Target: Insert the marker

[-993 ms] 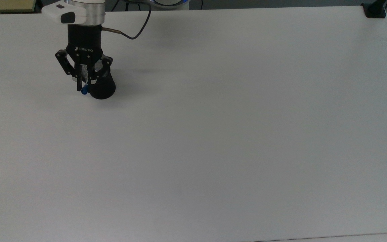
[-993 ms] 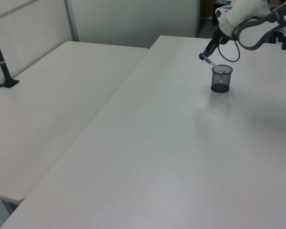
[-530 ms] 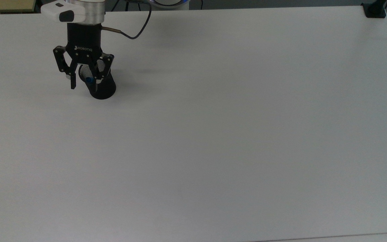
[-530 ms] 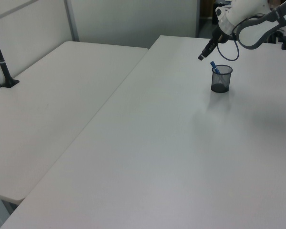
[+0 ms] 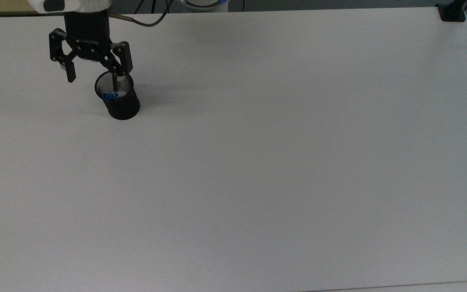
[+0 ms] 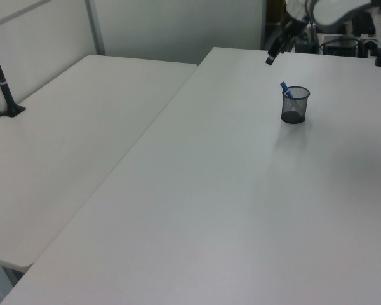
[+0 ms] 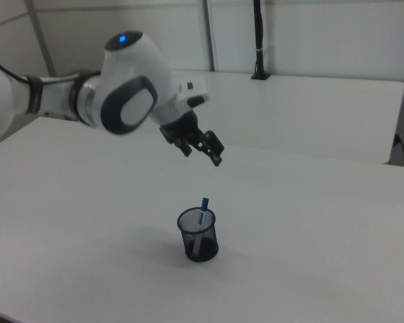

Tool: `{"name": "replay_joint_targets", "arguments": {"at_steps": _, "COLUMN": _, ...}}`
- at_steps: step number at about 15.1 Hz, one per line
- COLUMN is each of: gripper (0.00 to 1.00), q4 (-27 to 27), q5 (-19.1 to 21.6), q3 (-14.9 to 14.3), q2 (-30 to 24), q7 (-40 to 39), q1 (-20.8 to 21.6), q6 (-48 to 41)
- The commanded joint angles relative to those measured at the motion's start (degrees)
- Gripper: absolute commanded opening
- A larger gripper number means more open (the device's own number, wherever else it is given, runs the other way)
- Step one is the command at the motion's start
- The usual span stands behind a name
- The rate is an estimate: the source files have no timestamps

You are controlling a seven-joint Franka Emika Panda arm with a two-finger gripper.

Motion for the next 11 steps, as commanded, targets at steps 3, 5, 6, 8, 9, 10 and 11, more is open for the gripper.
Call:
{"name": "replay_joint_targets", "arguments": {"at_steps": 3, "gripper": 1.0, "q4": 12.31, "q5": 0.98, "q3": 2.18, "q2": -0.32, "q7": 9.32, "q1": 0.47, "q6": -25.42}}
{"name": "replay_joint_targets", "arguments": {"at_steps": 5, "gripper": 1.0, "q4": 14.07, "q5": 1.07, "q3": 2.97, "q2": -0.94, "q7": 13.28, "q1": 0.47, "q6": -29.99}}
{"name": "replay_joint_targets", "arguments": {"at_steps": 6, "gripper": 1.0, "q4": 15.21, "q5": 1.07, "q3": 3.49, "q2": -0.94, "q7": 15.04, "q1": 0.47, "q6": -32.97}}
{"name": "replay_joint_targets", "arguments": {"at_steps": 8, "gripper": 1.0, "q4": 17.23, "q5": 1.07, "q3": 3.76, "q2": -0.94, "q7": 18.64, "q1": 1.34, "q6": -38.87}}
{"name": "replay_joint_targets", "arguments": {"at_steps": 9, "gripper": 1.0, "q4": 17.24, "q5": 1.16, "q3": 3.76, "q2": -1.11, "q7": 20.4, "q1": 1.96, "q6": -40.46}}
{"name": "replay_joint_targets", "arguments": {"at_steps": 10, "gripper": 1.0, "q4": 17.24, "q5": 1.16, "q3": 3.68, "q2": -1.55, "q7": 21.38, "q1": 2.22, "q6": -41.69}}
{"name": "replay_joint_targets", "arguments": {"at_steps": 11, "gripper": 1.0, "q4": 17.07, "q5": 1.16, "q3": 3.68, "q2": -2.42, "q7": 20.95, "q1": 2.4, "q6": -42.75}}
